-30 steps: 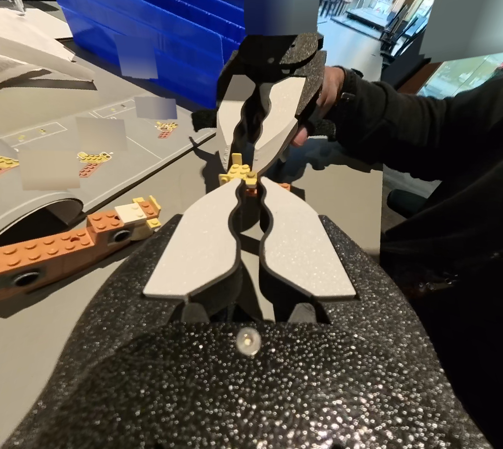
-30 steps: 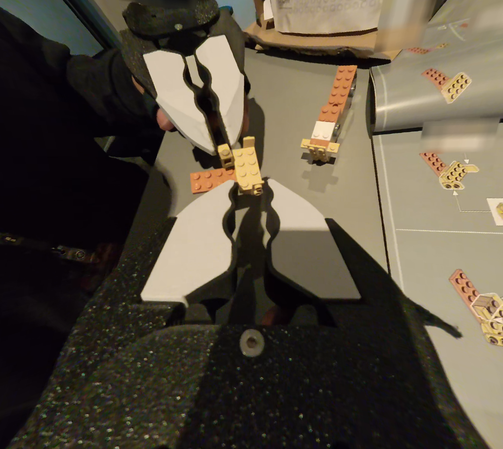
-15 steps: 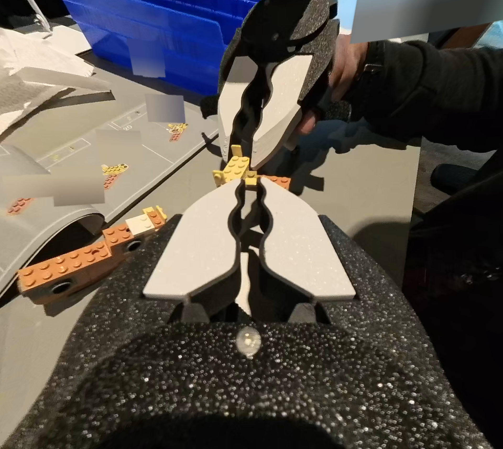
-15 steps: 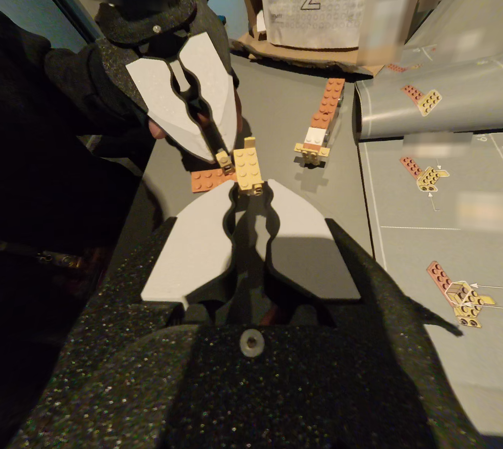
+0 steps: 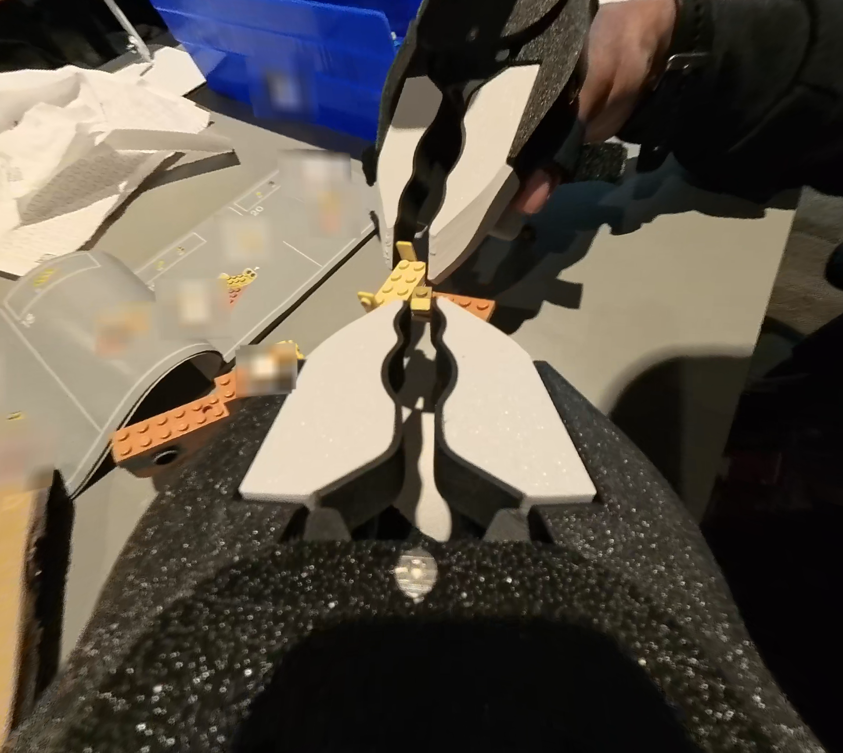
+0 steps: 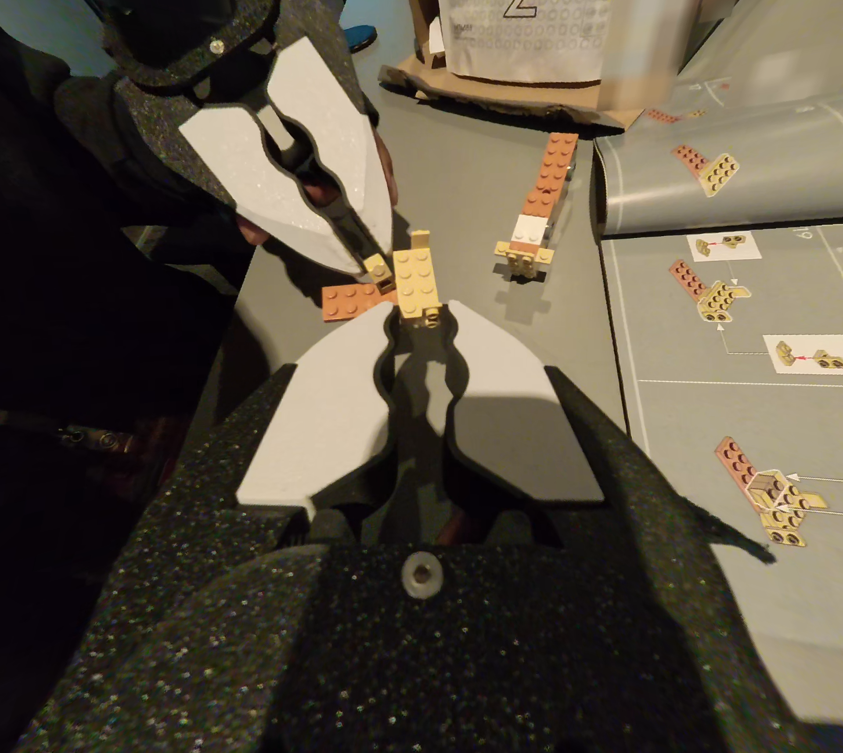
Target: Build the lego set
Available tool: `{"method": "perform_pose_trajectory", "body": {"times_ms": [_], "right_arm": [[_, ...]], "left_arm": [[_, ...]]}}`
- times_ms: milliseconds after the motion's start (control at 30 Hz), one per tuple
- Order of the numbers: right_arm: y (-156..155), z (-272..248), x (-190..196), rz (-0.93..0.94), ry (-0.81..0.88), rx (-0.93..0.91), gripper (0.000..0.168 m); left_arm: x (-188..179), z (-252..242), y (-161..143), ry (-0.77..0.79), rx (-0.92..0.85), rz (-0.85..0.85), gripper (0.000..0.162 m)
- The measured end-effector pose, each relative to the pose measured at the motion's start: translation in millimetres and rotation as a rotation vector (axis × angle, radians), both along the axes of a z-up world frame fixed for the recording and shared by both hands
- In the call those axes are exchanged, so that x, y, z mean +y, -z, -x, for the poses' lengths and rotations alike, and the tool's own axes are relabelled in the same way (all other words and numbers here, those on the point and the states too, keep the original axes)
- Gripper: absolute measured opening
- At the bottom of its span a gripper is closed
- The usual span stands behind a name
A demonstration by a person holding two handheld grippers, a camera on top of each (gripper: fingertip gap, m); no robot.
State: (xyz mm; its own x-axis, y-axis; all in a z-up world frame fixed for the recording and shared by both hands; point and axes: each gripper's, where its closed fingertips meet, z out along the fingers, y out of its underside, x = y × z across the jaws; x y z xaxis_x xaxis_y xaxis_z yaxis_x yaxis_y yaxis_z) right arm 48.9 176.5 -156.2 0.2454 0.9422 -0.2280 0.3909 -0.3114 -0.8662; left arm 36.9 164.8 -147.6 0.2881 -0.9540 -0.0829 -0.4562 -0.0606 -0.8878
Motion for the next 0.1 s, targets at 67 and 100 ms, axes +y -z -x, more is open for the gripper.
{"method": "perform_pose_trajectory", "body": {"times_ms": [67,100], "right_arm": [[-0.1,-0.2,0.3,0.0,0.003,0.001,0.017],[-0.4,-0.3,0.5,0.0,0.004,0.002,0.017]], "left_arm": [[0.6,0.6,0.4,-0.011,0.013,-0.016,0.007],[0.9,0.7,0.5,-0.015,0.016,-0.023,0.007]]}}
